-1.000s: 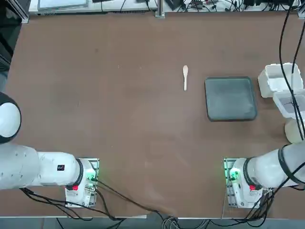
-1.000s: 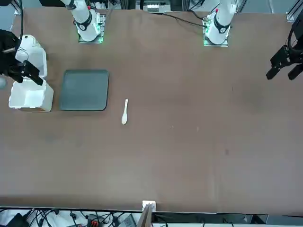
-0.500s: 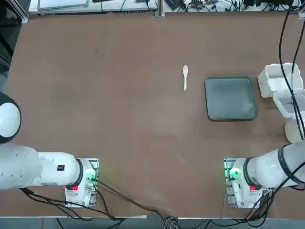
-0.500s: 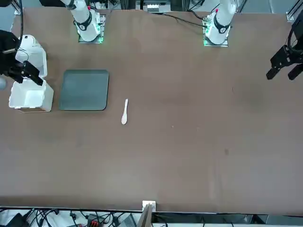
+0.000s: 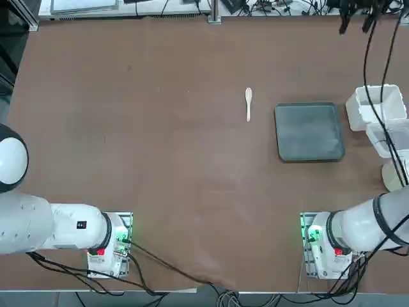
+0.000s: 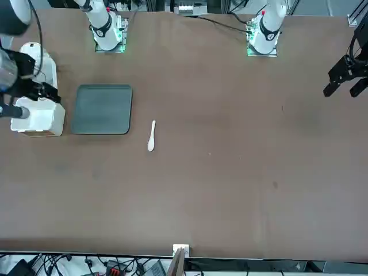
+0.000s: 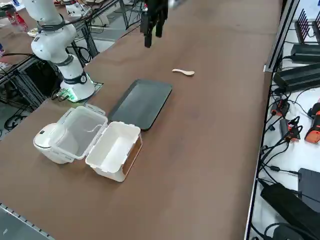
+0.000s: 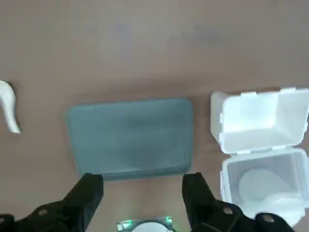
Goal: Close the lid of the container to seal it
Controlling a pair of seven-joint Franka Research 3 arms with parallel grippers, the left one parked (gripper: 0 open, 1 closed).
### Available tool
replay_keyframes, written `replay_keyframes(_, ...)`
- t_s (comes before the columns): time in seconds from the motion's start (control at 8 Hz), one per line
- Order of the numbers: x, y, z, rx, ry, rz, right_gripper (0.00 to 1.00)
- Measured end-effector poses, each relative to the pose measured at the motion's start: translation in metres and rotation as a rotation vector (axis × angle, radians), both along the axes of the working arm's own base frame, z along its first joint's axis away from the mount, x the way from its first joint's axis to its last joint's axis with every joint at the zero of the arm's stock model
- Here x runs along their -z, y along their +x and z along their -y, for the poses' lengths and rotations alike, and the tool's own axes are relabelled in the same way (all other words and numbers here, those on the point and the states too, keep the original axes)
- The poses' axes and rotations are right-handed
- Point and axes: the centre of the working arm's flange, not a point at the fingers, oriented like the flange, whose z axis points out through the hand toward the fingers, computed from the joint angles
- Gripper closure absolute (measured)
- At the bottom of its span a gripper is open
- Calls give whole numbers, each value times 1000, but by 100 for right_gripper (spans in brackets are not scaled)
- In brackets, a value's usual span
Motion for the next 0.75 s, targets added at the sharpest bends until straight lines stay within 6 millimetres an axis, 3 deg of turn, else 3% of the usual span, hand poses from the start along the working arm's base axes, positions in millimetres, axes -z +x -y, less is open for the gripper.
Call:
replay_keyframes(0.5,82,-28,36,179,-112,-133,0)
replay_keyframes(0.75,133,-39,35,268,-245,-129,11)
